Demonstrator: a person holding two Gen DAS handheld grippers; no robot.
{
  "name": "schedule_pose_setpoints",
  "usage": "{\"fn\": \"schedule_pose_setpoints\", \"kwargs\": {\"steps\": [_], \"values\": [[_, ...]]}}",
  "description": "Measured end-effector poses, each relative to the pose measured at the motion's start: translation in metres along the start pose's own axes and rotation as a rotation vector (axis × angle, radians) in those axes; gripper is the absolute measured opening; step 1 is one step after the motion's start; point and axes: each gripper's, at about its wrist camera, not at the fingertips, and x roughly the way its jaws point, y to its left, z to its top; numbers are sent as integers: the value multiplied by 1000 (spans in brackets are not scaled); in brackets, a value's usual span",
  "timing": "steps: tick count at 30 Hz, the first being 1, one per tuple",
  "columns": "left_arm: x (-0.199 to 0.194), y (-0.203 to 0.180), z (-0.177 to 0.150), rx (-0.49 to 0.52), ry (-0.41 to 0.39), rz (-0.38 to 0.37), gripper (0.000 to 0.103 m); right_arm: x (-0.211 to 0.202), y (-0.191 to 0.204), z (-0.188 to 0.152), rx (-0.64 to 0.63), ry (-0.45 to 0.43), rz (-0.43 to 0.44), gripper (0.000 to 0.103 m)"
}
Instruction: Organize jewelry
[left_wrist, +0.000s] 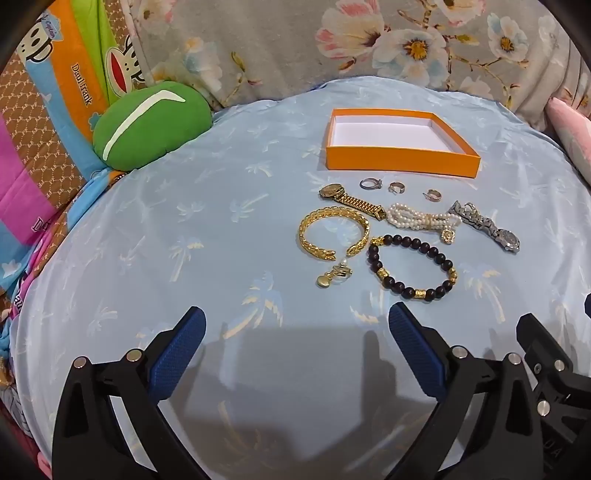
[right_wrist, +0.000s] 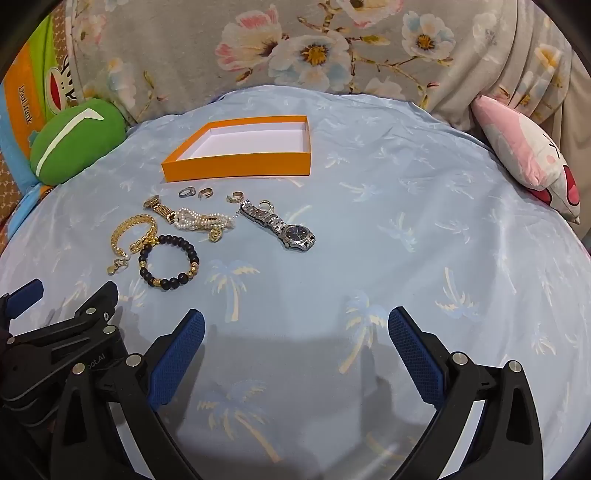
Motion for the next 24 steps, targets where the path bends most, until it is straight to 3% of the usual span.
{"fn": "schedule_pose_setpoints", "kwargs": {"steps": [15, 24], "values": [[-11, 0, -1, 7, -3, 9, 97, 0, 0, 0, -2, 7, -1, 98], [3, 0, -1, 6, 7, 11, 97, 1, 0, 0, -2, 9, -1, 98]]}}
